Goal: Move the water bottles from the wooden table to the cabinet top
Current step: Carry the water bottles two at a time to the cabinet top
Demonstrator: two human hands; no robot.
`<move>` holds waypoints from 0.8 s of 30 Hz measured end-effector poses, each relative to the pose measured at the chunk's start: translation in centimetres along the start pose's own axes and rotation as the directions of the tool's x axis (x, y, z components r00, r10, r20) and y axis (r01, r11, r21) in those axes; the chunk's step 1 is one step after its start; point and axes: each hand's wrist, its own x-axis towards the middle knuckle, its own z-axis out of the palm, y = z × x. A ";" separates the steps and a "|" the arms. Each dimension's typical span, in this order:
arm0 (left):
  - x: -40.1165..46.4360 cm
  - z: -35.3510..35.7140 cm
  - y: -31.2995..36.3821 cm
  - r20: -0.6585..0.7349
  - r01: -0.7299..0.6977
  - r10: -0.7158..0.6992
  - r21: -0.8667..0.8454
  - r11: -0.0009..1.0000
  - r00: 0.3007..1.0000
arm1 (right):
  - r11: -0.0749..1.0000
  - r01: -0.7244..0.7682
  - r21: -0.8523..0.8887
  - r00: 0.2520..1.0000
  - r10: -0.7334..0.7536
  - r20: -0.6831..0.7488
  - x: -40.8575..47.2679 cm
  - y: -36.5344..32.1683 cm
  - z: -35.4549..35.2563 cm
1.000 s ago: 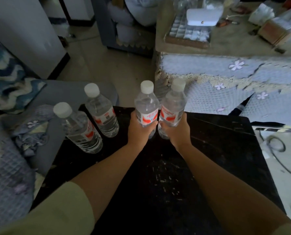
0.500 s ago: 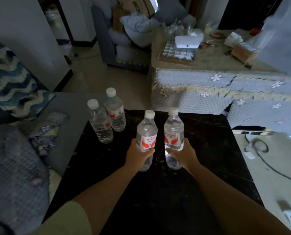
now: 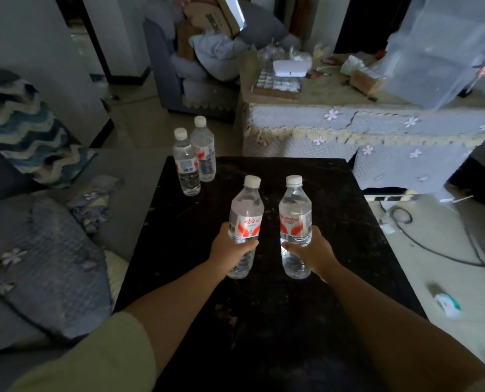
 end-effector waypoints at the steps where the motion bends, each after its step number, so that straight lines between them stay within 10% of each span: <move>1: -0.6 0.1 0.1 0.010 -0.002 0.002 0.005 1.000 1.000 | 1.000 -0.004 -0.004 1.000 0.004 -0.010 -1.0 0.4 -0.2; 14: -7.5 11.9 5.3 0.309 -0.179 0.136 0.114 0.977 0.941 | 0.987 -0.137 0.088 0.935 0.158 -0.316 -15.6 8.6 -12.3; 24: -21.5 27.7 7.6 0.604 -0.355 0.190 0.165 0.920 0.774 | 0.905 -0.312 0.290 0.704 0.425 -0.569 -35.7 18.0 -20.5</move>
